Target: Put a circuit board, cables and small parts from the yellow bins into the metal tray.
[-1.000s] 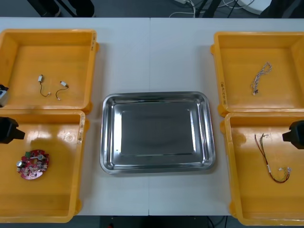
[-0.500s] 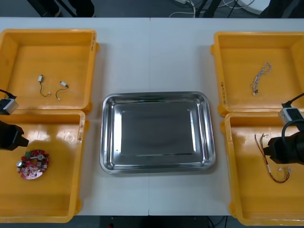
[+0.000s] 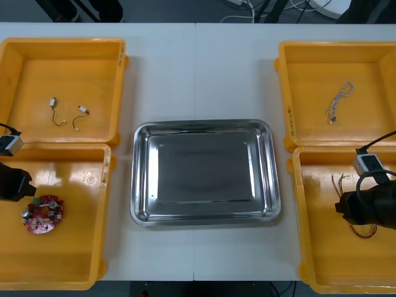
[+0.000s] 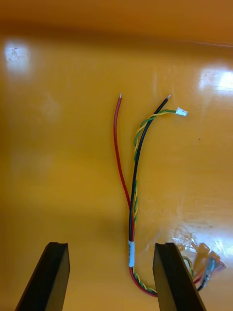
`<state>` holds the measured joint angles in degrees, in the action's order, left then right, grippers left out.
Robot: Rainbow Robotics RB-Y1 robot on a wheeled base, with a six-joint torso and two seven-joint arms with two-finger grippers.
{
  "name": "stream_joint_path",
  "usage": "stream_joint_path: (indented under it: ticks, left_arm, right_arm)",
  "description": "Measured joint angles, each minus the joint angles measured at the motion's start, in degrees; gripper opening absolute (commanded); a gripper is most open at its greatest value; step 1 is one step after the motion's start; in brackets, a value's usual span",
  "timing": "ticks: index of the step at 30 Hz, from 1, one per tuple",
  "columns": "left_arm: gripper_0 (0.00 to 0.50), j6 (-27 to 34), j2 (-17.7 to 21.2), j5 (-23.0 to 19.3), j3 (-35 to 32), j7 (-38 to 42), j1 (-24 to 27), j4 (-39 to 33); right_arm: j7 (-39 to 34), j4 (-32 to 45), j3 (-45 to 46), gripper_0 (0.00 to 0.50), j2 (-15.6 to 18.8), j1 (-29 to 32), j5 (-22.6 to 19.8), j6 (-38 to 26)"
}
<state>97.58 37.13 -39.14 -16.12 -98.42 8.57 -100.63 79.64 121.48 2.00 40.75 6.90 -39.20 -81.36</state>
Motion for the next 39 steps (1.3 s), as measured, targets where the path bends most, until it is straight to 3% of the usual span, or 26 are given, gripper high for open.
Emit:
stream_joint_path:
  ticks: [7,18,39]
  left_arm:
    - [0.5,-1.38,-1.63,1.69,0.0,0.68,-0.64,0.01]
    - [0.5,-2.74,-4.25,3.52,0.0,0.68,-1.5,0.02]
    - [0.5,-7.01,-4.42,2.69,0.0,0.68,-3.39,0.03]
  right_arm:
    - [0.06,-2.41,-0.97,0.5,-0.16,0.61,0.49,2.96]
    - [0.28,-2.57,-2.73,0.5,-0.18,2.66,4.71,4.65]
    - [0.28,-2.61,-4.61,0.5,-1.84,3.19,7.5,4.8]
